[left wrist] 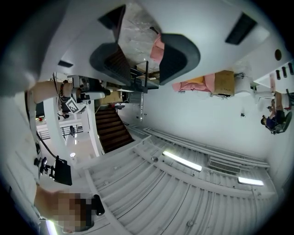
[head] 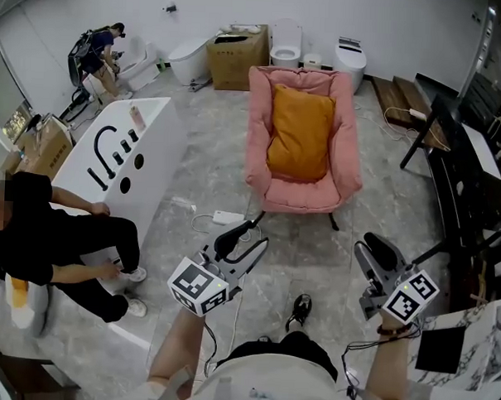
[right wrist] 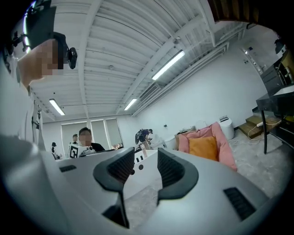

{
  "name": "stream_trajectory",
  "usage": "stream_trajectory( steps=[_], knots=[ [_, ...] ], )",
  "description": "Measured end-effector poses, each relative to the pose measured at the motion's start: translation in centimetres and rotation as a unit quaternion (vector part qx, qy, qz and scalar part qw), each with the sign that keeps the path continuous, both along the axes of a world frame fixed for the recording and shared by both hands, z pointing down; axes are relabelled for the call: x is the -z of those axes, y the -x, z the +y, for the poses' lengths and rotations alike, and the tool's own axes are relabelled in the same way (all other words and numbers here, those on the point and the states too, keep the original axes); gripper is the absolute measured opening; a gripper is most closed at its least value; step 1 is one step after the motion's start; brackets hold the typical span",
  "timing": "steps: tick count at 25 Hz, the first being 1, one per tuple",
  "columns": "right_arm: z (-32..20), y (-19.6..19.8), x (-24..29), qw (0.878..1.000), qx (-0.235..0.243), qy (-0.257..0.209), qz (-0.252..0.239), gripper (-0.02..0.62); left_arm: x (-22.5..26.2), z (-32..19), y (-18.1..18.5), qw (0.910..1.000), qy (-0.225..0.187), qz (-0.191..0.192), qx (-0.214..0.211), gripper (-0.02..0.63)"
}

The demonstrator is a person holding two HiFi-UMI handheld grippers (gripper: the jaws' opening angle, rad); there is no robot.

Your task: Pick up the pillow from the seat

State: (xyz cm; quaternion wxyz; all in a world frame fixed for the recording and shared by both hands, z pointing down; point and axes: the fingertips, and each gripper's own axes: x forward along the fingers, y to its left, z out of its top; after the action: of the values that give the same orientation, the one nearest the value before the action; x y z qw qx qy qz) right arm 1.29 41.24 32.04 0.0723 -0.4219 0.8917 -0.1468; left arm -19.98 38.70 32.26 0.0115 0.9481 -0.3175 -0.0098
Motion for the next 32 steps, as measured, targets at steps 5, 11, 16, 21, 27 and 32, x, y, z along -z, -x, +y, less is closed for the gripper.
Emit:
stream_trajectory(
  steps=[5,11,16,21,27,32],
  knots=[
    [-4.3,-0.9,-0.4,1.000,0.018,0.003,0.004,0.181,-0.5,-3.7,-0.6,0.9998,0.010,-0.003,0.017,0.202],
    [-11.0,-3.7,-0.1,0.999,0.042,0.003,0.004,0.201,-0.1,-9.7,-3.0,0.9988,0.027,0.029,0.027,0.229],
    [-17.2,-5.6,-1.0,0.997,0.061,0.013,0.049,0.209,0.0,-14.7,-5.3,0.9982,0.036,0.023,0.042,0.252],
    [-22.4,-7.6,-0.8,0.995,0.077,0.007,0.059,0.229,-0.6,-18.5,-7.2,0.9969,0.045,0.017,0.062,0.276],
    [-26.0,-9.5,-1.2,0.995,0.093,0.018,0.040,0.256,-1.4,-21.4,-8.6,0.9946,0.061,0.010,0.084,0.314],
    [-28.1,-10.8,-1.7,0.994,0.098,0.029,0.033,0.278,-1.7,-23.7,-9.8,0.9936,0.071,0.008,0.087,0.349]
  ],
)
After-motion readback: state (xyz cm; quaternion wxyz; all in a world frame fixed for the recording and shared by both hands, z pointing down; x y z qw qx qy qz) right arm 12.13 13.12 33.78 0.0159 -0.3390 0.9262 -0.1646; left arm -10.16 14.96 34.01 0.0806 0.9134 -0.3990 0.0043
